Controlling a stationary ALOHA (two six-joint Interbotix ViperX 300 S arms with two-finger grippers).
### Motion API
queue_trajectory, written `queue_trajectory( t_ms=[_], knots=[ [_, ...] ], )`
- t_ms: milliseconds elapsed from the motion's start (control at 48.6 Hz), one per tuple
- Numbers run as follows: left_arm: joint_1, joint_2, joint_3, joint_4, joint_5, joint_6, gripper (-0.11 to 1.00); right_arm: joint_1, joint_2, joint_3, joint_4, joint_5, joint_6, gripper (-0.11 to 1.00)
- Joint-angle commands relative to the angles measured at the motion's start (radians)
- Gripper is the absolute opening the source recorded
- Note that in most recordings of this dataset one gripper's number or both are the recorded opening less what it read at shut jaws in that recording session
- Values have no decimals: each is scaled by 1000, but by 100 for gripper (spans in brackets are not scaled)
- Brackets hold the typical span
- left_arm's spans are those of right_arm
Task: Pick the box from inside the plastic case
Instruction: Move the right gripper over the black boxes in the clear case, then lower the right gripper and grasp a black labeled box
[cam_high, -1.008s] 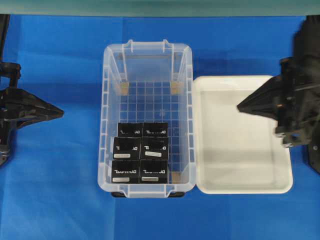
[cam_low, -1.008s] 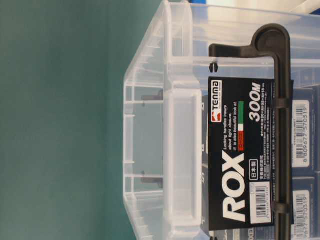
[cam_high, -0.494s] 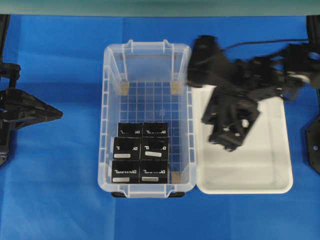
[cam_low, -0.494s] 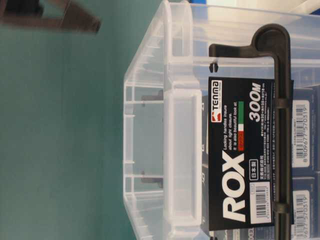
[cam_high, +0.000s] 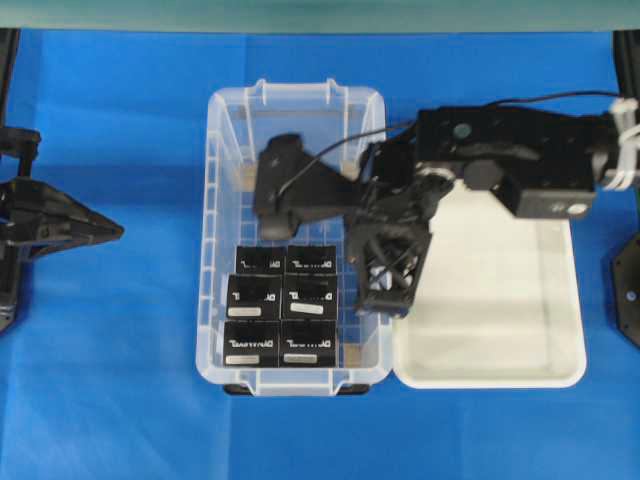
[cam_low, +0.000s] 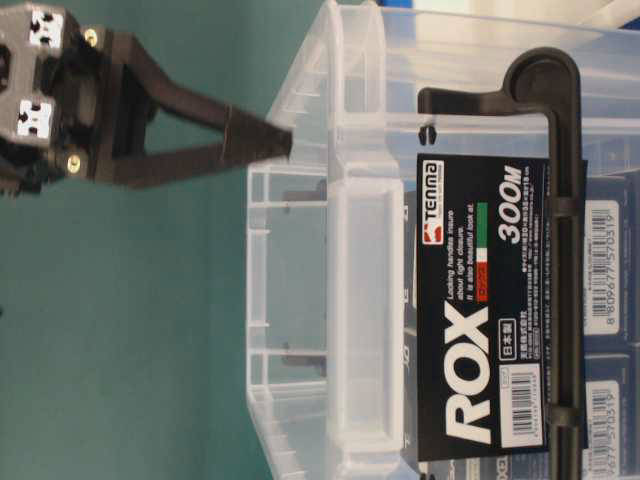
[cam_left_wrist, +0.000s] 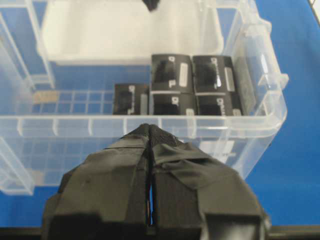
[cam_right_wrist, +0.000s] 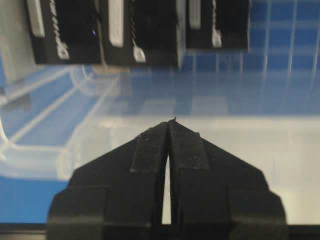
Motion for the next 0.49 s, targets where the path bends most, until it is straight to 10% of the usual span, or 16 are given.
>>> queue_trajectory(
  t_ms=[0, 473],
  knots=[
    [-5, 6, -32, 3, -5, -3, -4, 8, 25, -26, 5, -26, -31, 11],
    [-8, 8, -38, 2, 21, -2, -4, 26, 103, -29, 8, -114, -77, 99]
  ],
)
